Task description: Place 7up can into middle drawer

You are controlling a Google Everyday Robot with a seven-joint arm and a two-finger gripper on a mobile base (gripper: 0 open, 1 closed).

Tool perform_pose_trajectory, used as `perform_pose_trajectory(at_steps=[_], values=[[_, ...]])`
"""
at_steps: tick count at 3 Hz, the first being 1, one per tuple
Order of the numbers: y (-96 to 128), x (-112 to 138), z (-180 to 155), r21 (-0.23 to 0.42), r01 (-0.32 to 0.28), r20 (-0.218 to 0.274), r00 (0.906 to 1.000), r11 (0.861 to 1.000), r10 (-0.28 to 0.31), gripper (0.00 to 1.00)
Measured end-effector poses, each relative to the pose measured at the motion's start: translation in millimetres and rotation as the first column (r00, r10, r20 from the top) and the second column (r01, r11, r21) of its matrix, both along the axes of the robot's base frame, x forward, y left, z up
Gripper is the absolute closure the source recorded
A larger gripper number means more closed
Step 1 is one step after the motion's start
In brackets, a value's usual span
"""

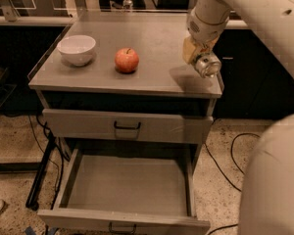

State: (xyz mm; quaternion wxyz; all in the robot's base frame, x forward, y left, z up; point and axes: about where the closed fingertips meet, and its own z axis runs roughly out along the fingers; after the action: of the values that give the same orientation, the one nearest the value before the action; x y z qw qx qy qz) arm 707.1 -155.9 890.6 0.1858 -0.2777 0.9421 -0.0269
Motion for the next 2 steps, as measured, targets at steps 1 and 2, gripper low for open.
perform_pose_trajectory(at_steps=[1, 2], values=[[-4.6, -48.7, 17.3, -0.001, 0.014, 0.036, 0.9993, 1.0, -0.014, 1.0], [-7.1, -92.5, 2.1, -0.022, 0.027, 0.026, 0.9993, 0.999, -0.027, 1.0]])
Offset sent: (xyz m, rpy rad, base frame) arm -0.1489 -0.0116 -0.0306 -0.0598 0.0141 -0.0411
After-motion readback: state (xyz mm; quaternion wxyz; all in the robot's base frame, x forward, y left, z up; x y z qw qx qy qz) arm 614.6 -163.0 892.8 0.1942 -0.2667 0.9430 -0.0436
